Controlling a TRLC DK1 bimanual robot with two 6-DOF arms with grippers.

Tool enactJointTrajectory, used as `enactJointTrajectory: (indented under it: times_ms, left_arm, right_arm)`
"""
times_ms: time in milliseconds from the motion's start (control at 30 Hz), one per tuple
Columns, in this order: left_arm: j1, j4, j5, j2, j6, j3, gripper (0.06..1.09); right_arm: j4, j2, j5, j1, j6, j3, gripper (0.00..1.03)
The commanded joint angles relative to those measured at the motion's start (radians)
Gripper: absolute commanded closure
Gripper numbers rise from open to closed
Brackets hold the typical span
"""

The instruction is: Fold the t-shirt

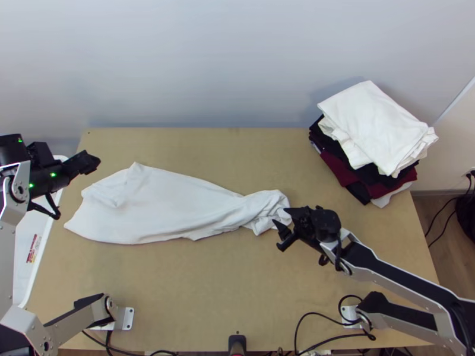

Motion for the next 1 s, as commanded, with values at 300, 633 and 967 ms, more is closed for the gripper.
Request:
enactJointTrajectory:
  times_ms: [300,633,967]
  left_arm:
    - [0.038,0.01,0.032,-0.016,0.018,-0.033,0.1]
    - [0.043,0.028,0.036,-0.019,0.023,-0.054,0.1]
    - [-0.012,0.083,0.036,-0.008,0.095,-0.105,0.1]
  right_arm:
    - [0.107,0.198,0.001,-0.036,-0.03,0.083,0.48]
    - [0.15,0.31,0.007,-0.047,-0.01,0.13,1.0]
    - [0.113,0.155,0.023,-0.087,0.044,0.092,1.0]
